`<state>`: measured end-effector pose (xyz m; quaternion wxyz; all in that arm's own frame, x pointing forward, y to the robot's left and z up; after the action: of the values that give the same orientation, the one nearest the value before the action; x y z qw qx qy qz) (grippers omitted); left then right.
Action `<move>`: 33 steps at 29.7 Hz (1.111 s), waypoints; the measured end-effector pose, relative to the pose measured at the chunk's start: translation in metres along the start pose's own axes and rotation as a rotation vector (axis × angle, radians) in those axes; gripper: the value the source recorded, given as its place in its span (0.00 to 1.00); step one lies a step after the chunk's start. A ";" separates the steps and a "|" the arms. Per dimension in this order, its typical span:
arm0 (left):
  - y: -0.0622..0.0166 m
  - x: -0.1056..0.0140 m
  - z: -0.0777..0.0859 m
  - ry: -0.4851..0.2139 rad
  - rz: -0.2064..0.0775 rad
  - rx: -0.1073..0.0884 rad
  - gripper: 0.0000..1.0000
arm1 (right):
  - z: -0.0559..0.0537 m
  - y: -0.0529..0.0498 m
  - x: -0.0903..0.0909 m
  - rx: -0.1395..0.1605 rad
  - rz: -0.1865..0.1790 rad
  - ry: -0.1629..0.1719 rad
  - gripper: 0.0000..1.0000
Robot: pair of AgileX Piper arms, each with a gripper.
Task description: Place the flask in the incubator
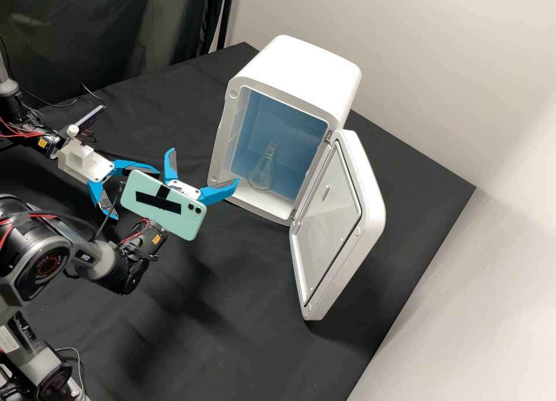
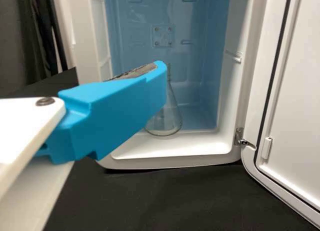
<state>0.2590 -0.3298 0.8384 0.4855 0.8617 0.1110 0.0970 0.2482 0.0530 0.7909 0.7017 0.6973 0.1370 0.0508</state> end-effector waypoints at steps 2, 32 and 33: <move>0.0000 0.000 0.000 0.000 0.000 0.000 1.00 | 0.002 -0.002 -0.004 0.027 -0.006 -0.010 1.00; 0.0012 -0.006 0.007 -0.018 0.002 0.005 1.00 | 0.004 -0.001 -0.006 0.061 -0.006 -0.023 1.00; 0.0027 -0.008 0.008 -0.022 0.006 0.006 1.00 | 0.004 -0.001 -0.006 0.061 -0.006 -0.023 1.00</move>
<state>0.2541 -0.3400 0.8360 0.4837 0.8645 0.1034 0.0888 0.2433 0.0474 0.7901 0.6817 0.7186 0.1325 0.0365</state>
